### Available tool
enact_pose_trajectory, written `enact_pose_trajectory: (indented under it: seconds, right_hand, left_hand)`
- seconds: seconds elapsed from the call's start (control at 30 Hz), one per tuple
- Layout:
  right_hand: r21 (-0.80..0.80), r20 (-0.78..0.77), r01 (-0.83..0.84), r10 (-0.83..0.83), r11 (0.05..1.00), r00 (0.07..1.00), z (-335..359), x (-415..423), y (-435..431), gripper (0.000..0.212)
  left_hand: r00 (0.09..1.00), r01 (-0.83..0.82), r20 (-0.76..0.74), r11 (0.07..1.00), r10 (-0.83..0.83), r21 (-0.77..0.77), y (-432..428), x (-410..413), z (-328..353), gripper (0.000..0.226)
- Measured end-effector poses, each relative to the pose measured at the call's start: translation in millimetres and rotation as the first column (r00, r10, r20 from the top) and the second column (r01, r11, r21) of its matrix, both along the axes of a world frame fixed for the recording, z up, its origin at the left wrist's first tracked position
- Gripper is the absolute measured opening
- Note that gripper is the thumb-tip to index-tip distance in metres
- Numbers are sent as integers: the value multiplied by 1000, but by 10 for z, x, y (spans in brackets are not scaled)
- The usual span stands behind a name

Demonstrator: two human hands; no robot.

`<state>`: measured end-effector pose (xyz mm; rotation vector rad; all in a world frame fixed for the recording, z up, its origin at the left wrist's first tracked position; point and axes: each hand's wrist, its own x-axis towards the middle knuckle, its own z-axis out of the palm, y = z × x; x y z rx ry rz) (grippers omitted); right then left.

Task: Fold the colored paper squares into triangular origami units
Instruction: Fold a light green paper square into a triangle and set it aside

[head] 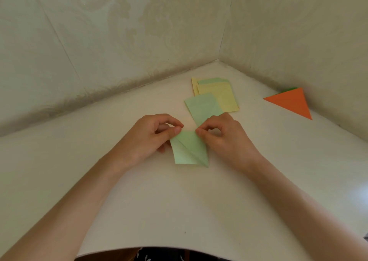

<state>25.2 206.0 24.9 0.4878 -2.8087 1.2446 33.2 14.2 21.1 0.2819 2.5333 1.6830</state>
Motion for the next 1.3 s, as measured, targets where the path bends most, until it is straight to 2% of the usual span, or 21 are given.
enact_pose_trajectory:
  seconds: [0.03, 0.1, 0.17, 0.2, 0.27, 0.33, 0.5, 0.7, 0.77, 0.87, 0.93, 1.03, 1.13, 1.3]
  right_hand:
    - [76, -47, -4, 7, 997, 999, -26, -2, -11, 15]
    - [141, -103, -6, 21, 990, 994, -68, -17, -10, 17]
    - [164, -149, 0, 24, 986, 989, -89, -28, -5, 17]
    - [176, -173, 5, 26, 984, 985, -97, -30, -5, 16]
    - [207, -202, 9, 34, 978, 979, -116, -33, -12, 12]
    - [248, -199, 6, 45, 969, 979, -135, -40, -9, 11]
    - [253, -128, 12, 21, 967, 992, -111, -54, 32, 28]
    - [262, -33, -1, 10, 965, 999, -84, -79, 103, 39]
    - [209, -73, -15, 31, 978, 997, -34, -84, 186, 38]
    - [165, -249, -65, 106, 984, 963, 59, -38, 278, 48]
    - [275, -322, -161, 248, 948, 914, 50, 42, 263, 57]
    - [496, -307, -208, 395, 843, 866, -94, 146, 218, 53]
    - [528, -305, -187, 390, 829, 869, -140, 162, 224, 53]
    - [605, -362, -109, 394, 789, 845, -140, 222, 172, 64]
  left_hand:
    - [995, -28, -100, 991, 16, -128, -21, 4, -28, 11]
    - [935, -143, -354, 918, 3, -370, -82, 24, -55, 16]
    - [898, -137, -436, 908, -54, -395, -131, 42, -86, 29]
    - [904, -84, -418, 922, -89, -378, -138, 51, -101, 33]
    - [917, 16, -362, 924, -166, -382, -99, 60, -115, 26]
    - [919, 50, -334, 902, -209, -428, -60, 55, -153, 27]
    - [931, -16, -341, 923, -126, -385, -23, 35, -174, 13]
    - [948, -41, -310, 937, -74, -348, 49, 28, -161, 17]
    - [941, -21, -320, 927, -108, -374, 48, 15, -172, 10]
    - [918, -31, -370, 906, -141, -422, 40, 4, -189, 12]
    - [877, -62, -451, 891, -166, -450, 48, -3, -179, 9]
    - [798, -67, -521, 815, -302, -575, 53, 25, -139, 21]
    - [780, -35, -488, 752, -391, -658, -31, 123, -142, 35]
    - [780, -2, -489, 781, -390, -625, -193, 212, -188, 34]
